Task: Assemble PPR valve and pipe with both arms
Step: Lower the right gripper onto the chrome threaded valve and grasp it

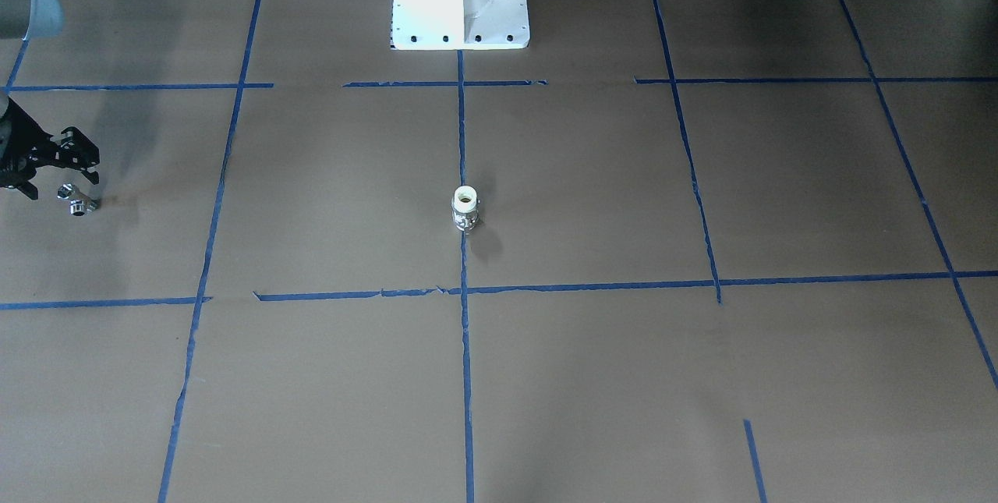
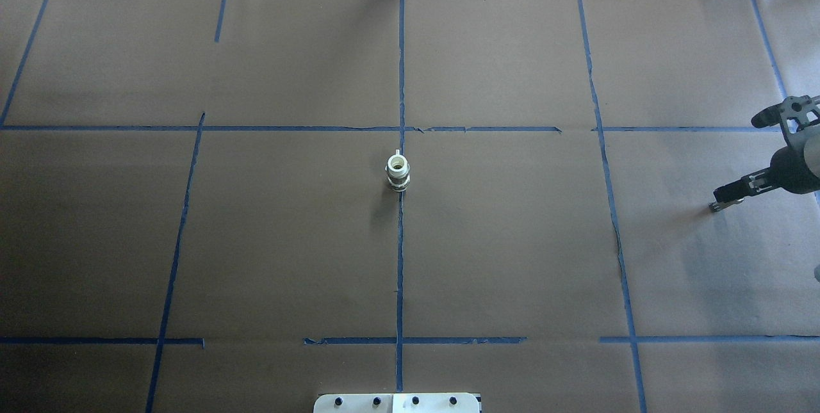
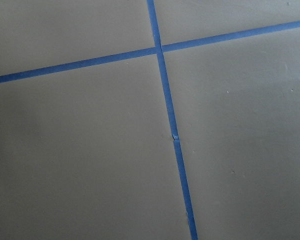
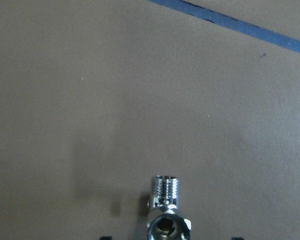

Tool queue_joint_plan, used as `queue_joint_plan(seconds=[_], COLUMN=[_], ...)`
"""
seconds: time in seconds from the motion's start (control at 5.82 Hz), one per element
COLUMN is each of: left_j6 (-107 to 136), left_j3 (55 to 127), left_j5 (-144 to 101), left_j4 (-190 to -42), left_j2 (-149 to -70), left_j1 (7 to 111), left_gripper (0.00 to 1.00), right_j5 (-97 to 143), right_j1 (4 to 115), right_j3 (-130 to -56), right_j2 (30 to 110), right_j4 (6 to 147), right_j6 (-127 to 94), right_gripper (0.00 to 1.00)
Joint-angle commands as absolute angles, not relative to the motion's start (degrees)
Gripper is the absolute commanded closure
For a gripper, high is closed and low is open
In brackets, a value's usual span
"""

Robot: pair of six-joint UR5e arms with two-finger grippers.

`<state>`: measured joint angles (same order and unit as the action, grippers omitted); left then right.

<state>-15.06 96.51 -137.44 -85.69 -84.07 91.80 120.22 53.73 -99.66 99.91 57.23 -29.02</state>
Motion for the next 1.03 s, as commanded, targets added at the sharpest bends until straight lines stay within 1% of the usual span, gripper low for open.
queue_joint_plan(seconds=[0.0, 0.34, 0.69, 0.86], left_j6=[-15.2, -15.1, -15.1, -15.1], left_j3=[96.6, 96.9, 97.1, 97.3], left_j5=[-137.4, -137.4, -137.4, -137.4], left_j4=[-85.7, -85.7, -85.7, -85.7], left_j2=[-83.6, -83.4, -83.3, -83.2], left_j1=[91.8, 91.8, 91.8, 91.8], left_gripper=[0.00, 0.00, 0.00, 0.00], right_j5=[120.8, 120.8, 120.7, 120.7], right_j1=[53.6, 55.0, 55.5, 56.6], right_j3=[-99.8, -99.8, -99.5, -99.6], right_j2=[99.5, 99.2, 99.1, 98.2], right_j4=[57.2, 57.1, 57.1, 57.5], right_j6=[-29.1, -28.7, -28.7, -28.7], right_gripper=[0.77, 0.66, 0.58, 0.92])
